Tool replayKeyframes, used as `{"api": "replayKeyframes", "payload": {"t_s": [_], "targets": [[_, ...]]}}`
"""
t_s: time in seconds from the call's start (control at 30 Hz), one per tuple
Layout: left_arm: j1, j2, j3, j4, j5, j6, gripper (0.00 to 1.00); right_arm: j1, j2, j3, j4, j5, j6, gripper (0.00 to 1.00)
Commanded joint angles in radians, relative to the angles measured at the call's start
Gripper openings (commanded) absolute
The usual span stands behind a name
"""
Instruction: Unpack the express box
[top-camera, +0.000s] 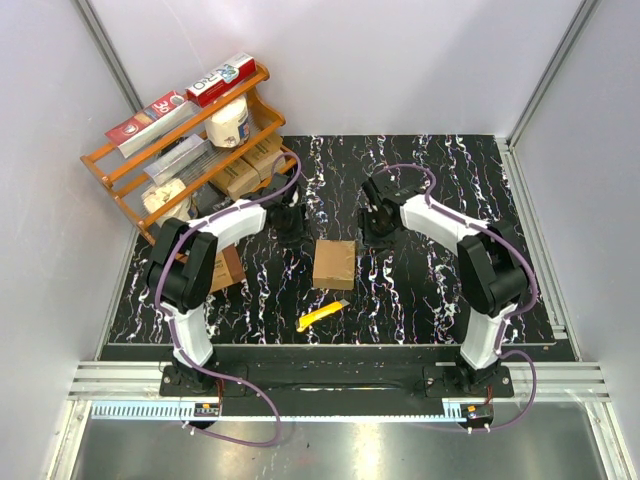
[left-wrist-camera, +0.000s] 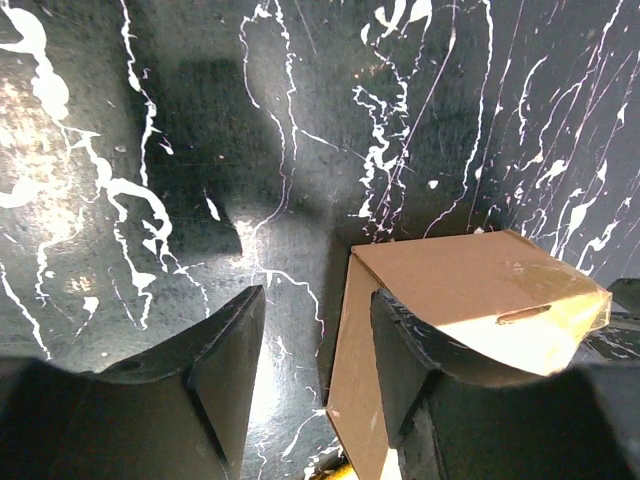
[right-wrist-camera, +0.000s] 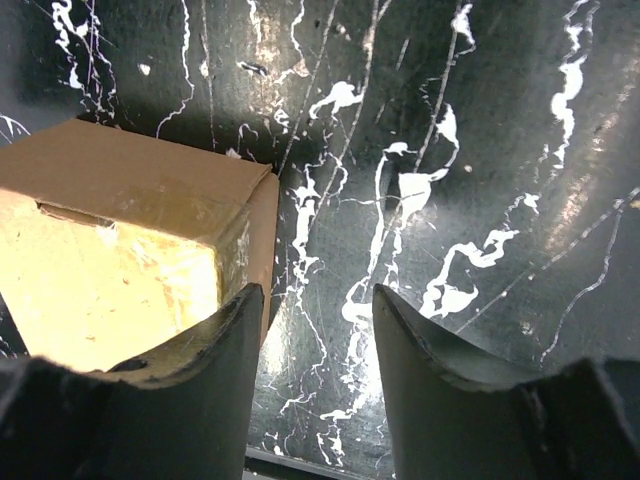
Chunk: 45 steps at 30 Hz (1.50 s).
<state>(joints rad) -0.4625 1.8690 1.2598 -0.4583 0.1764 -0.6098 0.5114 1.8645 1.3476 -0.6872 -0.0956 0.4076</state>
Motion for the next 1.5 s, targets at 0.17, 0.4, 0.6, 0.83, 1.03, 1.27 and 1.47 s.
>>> {"api": "replayKeyframes", "payload": {"t_s": [0.17,0.4,0.6,0.83,1.03,1.27,1.47], "targets": [[0.039,-0.12,-0.028,-0.049,-0.126,0.01,0.54,0.009,-0.232,-0.097,0.029,0.247,0.128,0.58],[0.041,-0.307,-0.115,-0.086,-0.163,0.056,0.66,0.045,-0.436,-0.166,0.103,0.108,-0.002,0.64],[0.042,-0.484,-0.146,-0.118,-0.235,0.079,0.74,0.217,-0.553,-0.251,0.216,0.011,-0.203,0.7],[0.044,-0.68,-0.123,-0.209,-0.429,0.044,0.81,0.456,-0.473,-0.242,0.311,-0.082,-0.352,0.89],[0.07,-0.838,-0.183,-0.247,-0.499,0.005,0.9,0.533,-0.268,-0.159,0.258,-0.114,-0.477,0.87],[0.198,-0.941,-0.324,-0.264,-0.367,0.004,0.93,0.552,-0.136,-0.108,0.193,-0.141,-0.573,0.81],[0.242,-0.949,-0.338,-0.266,-0.308,0.01,0.95,0.57,-0.07,-0.076,0.141,-0.118,-0.63,0.77]]}}
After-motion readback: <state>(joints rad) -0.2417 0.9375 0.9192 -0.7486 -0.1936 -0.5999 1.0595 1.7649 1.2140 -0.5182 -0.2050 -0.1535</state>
